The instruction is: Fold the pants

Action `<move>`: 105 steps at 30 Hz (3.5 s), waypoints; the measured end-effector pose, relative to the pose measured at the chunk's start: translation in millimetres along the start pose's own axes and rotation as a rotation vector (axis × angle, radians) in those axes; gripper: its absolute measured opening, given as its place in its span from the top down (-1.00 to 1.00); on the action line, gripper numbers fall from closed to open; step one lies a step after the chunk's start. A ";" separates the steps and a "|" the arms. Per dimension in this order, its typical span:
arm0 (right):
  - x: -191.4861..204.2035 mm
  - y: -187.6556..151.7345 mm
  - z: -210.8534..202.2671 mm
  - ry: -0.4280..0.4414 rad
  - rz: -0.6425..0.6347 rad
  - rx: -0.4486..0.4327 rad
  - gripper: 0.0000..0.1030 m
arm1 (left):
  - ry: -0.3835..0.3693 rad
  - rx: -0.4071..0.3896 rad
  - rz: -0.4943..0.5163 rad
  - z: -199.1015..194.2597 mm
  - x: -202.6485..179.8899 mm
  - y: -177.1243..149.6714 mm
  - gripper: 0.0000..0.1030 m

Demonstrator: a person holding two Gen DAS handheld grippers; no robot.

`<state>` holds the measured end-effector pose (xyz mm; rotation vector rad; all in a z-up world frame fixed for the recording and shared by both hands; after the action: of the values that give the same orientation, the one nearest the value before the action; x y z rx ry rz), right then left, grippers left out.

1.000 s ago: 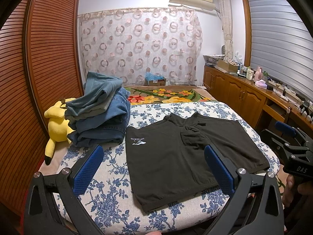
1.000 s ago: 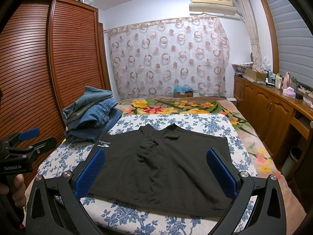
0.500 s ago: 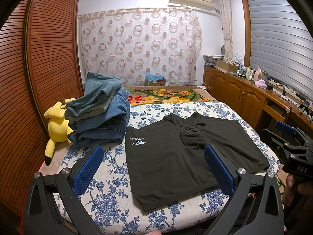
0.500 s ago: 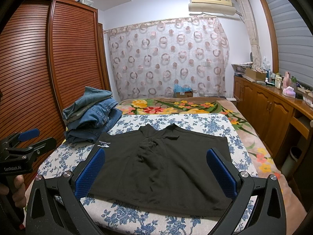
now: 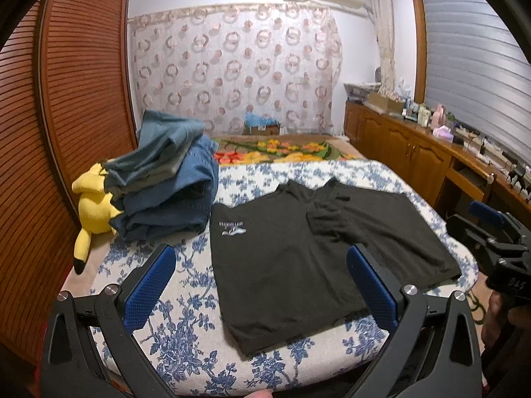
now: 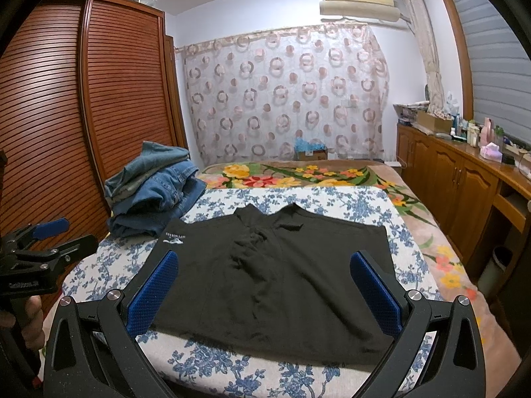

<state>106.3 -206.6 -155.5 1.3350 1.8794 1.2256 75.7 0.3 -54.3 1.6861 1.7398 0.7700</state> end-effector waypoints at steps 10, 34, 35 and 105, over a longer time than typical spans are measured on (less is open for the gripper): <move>-12.0 -5.9 14.0 -0.022 0.008 0.055 -1.00 | -0.026 0.111 0.004 47.2 10.0 -21.0 -1.00; -9.6 -23.0 42.7 -0.068 -0.013 0.247 -1.00 | -0.042 0.285 -0.014 98.8 57.7 -78.6 -0.74; -8.1 -24.0 42.4 -0.068 -0.013 0.256 -1.00 | -0.052 0.292 -0.013 99.1 56.3 -81.0 -0.64; -11.0 4.8 30.6 -0.004 -0.034 0.276 -0.17 | -0.273 0.160 0.193 88.2 -64.5 18.6 -0.38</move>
<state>137.4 -204.9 -166.0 1.4357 2.1185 0.9714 155.8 -63.2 -97.1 1.9851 1.4989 0.4636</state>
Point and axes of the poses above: each gripper's, at about its wrist camera, not at the fingertips, and z roughly the way its jaws point, x to its left, y to its top, the point moved 9 cm from there along z, roughly the way its jaws point, and after that the axes turned 9 degrees about x, right-handed, at the moved point
